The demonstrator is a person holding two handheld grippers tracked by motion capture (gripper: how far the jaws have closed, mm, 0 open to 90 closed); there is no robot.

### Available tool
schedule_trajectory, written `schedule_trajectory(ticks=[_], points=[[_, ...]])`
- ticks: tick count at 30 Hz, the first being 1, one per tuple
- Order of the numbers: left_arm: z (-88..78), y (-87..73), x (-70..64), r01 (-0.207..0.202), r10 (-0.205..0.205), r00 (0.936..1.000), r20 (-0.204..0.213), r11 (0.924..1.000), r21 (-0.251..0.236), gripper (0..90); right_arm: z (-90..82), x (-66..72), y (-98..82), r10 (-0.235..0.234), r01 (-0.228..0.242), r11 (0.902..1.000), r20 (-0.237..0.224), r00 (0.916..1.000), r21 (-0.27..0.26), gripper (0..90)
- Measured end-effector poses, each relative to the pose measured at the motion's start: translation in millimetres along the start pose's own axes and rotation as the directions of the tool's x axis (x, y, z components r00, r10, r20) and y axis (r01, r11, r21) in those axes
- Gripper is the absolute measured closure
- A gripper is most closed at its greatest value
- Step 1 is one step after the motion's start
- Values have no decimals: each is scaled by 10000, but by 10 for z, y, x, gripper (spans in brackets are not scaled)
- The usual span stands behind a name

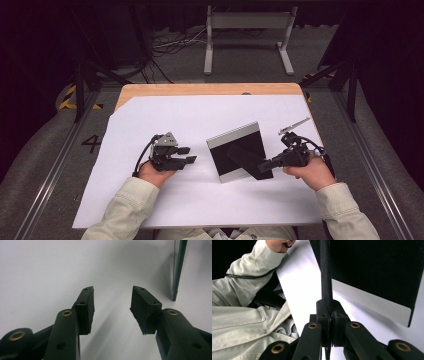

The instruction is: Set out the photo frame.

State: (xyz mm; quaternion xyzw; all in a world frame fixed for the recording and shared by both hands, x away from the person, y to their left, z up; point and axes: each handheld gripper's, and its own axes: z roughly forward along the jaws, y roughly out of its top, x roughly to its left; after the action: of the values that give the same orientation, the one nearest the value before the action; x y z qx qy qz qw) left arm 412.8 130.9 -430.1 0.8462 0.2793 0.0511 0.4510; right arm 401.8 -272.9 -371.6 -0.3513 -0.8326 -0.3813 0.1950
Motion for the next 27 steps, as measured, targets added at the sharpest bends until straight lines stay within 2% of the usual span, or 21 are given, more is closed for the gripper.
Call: schedule_trajectory(ticks=[6,14,18,22,27], points=[[1,0,2,-21,21,10000,0,10000,15,540,9,100,44,-304,307,9993,132,9994,-207,878],[-4,-2,6,38,-38,10000,-11,10000,25,538,42,143,76,-579,590,9961,173,9982,-653,879],[-5,-3,8,67,-67,10000,-25,10000,38,537,93,162,107,-811,849,9920,440,9957,-933,878],[-8,-4,10,60,-60,10000,-19,10000,21,537,158,175,141,-1115,1204,9834,709,9912,-1358,879],[-11,-4,15,14,-14,10000,-7,10000,15,537,269,222,155,-1603,1852,9628,1363,9776,-1966,879]])
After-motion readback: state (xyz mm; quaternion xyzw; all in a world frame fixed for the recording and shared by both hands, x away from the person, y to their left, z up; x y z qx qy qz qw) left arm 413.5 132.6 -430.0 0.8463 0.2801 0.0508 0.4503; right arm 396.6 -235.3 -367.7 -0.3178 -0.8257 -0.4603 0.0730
